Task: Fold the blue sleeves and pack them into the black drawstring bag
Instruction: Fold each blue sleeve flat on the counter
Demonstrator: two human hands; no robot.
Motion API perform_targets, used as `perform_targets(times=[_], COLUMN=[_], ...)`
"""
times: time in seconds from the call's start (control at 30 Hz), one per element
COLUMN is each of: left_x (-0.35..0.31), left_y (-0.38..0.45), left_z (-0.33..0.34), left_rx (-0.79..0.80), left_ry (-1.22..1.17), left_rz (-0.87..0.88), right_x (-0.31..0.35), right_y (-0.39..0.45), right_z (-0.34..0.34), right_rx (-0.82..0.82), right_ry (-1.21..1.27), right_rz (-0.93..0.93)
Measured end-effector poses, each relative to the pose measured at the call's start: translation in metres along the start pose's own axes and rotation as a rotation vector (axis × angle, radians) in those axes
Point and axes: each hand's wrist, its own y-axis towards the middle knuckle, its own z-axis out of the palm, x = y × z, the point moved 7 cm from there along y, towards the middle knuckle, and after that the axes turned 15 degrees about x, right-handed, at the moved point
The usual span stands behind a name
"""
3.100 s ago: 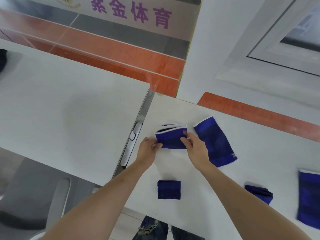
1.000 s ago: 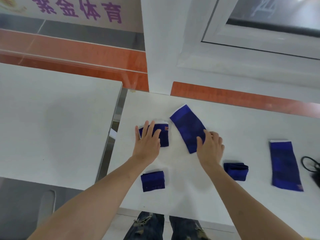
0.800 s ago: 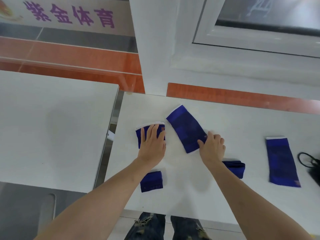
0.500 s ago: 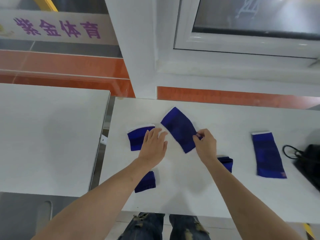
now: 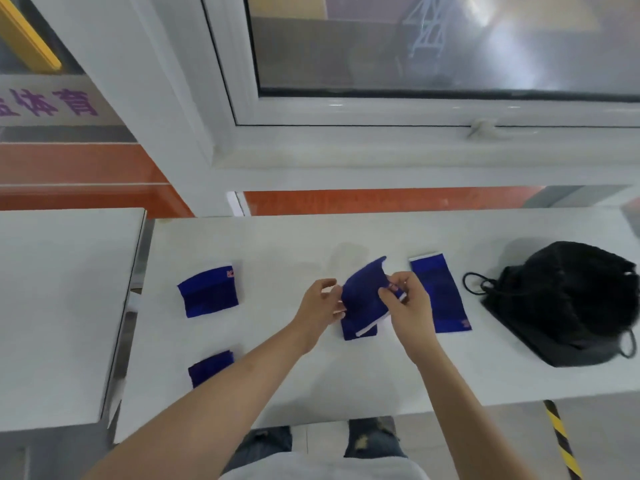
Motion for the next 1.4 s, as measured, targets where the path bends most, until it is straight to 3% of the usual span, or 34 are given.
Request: perform_targets(times=[0.2,0.43,0.57,0.73,0.93,1.13,1.4], left_x=[-0.013,-0.011,-0.001,0.023,0.041,0.061,0.079], left_y=[0.026,0.062,0.085,0.114,0.149,0.169,0.179], left_z=[0.074,0.149,0.181,0.188,0.196,0.204,0.205], left_rx=[-0.016,0.081,0.164,0.114,0.082,0.022,-0.012], left_ry=[0.181,0.301,0.494,0.695,0.874,1.035,1.144], left_rz=[0.123,0.103,0.068,-0.013,0.041,0.044,0.095], right_x=[-0.048,-0.092,-0.107,-0.129,-0.147,-0.175,-0.195], right_y=[0.006,0.04,0.065,0.084,0.092,0.093,0.101], right_z=[-0.076,-0.162,-0.191,-0.204,-0.211,-0.205,-0.2], right_rx=[0.137,0.224,0.26,0.316,0.278,0.272,0.273], right_ry=[0.05,0.091,-0.022,-0.185,-0.371,-0.768,-0.788], right_rz=[0.031,0.1,0.128,0.125,-0.026,-0.115,-0.021])
